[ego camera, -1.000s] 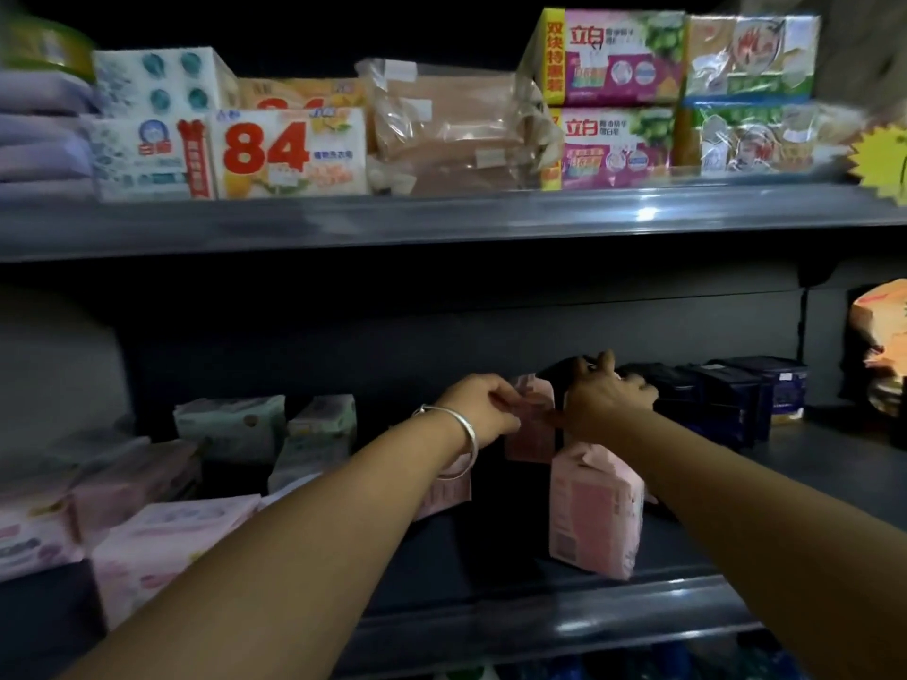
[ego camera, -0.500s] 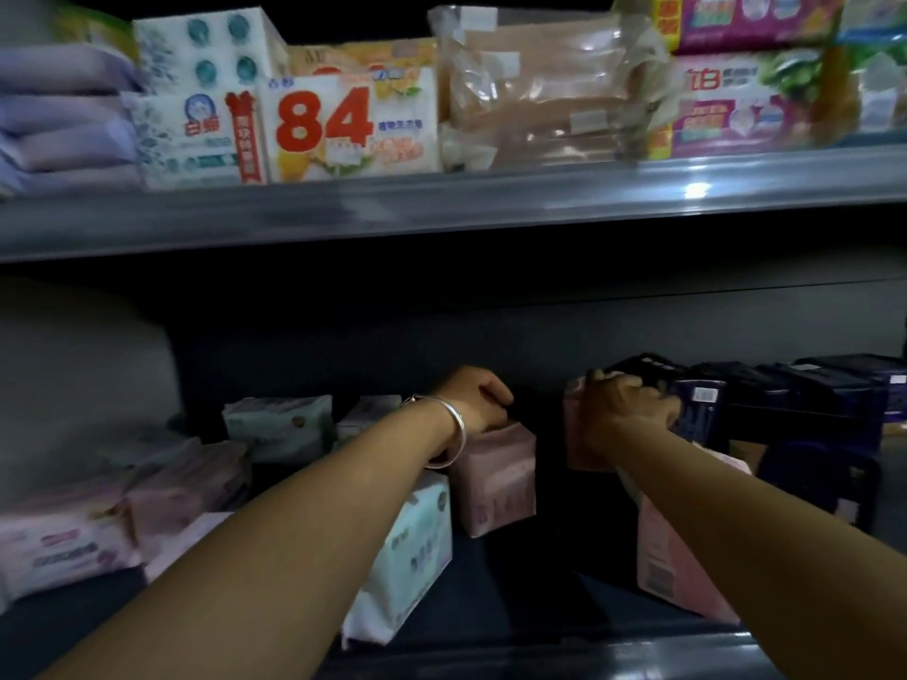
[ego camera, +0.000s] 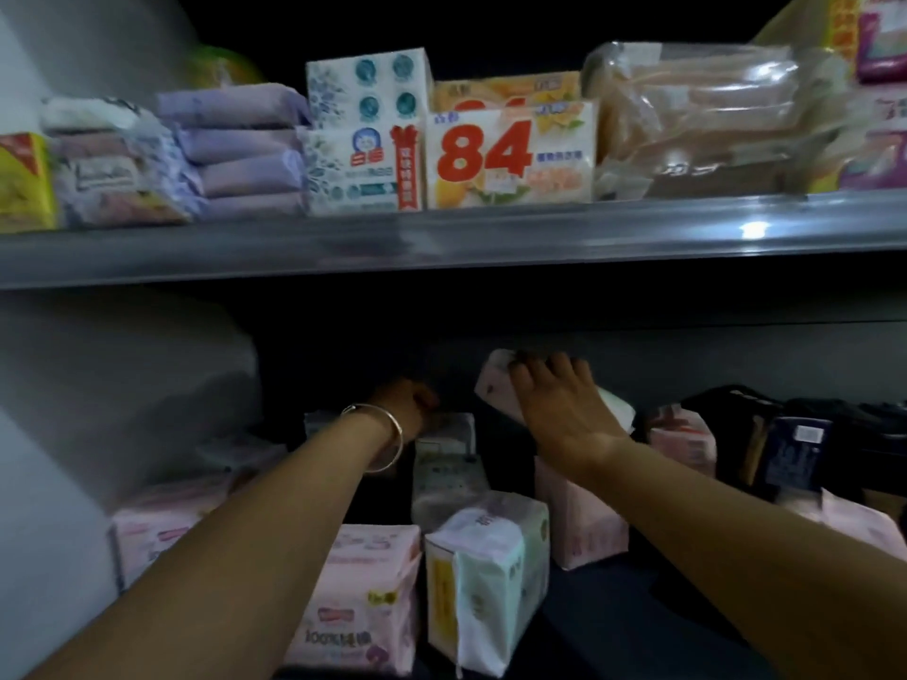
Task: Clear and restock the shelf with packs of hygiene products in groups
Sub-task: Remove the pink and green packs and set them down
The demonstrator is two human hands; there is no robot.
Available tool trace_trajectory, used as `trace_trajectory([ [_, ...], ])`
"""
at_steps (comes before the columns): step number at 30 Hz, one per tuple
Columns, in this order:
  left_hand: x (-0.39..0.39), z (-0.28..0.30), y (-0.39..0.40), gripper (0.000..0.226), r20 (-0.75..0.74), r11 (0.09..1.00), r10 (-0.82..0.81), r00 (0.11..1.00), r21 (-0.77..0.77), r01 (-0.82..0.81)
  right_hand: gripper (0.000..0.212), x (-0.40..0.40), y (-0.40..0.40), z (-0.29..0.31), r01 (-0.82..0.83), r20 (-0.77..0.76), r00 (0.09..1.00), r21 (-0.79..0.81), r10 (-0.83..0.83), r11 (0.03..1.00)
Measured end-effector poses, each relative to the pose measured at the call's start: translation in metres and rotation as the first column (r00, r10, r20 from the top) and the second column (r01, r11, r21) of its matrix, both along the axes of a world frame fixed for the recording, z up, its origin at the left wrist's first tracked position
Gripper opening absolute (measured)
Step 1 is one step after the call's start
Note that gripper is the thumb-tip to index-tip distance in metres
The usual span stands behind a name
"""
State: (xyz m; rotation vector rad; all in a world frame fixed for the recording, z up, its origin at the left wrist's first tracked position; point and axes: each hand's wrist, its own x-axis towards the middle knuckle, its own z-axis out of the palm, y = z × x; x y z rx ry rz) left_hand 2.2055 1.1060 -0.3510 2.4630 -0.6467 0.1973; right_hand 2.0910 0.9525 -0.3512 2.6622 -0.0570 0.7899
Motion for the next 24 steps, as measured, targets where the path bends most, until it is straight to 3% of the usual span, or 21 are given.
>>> trace_trajectory([
  [5,0.021,-0.012,0.032,0.038,0.054,0.978,0.049,0.997,0.198,-0.059,0.076,0.018,0.021,-0.009,-0.135,-0.057,0.990,-0.073,0.131,0.988],
  [11,0.055,-0.031,0.034,0.052,0.046,0.916,0.023,0.999,0.398,-0.040,0.098,0.064,0.019,-0.028,-0.189,0.072,0.976,-0.169,0.203,0.967],
  [17,0.089,-0.046,0.031,0.055,0.174,0.898,0.056,0.983,0.423,-0.126,0.088,0.094,0.009,-0.050,-0.280,0.095,0.947,-0.223,0.307,0.934],
  [22,0.107,-0.050,0.031,0.078,0.080,0.844,0.032,0.996,0.531,-0.070,0.095,0.102,0.000,-0.053,-0.354,0.086,0.923,-0.195,0.376,0.915],
  [24,0.109,-0.050,0.029,0.076,0.130,0.790,0.025,0.991,0.605,-0.099,0.083,0.104,-0.002,-0.055,-0.379,0.102,0.909,-0.202,0.404,0.903],
])
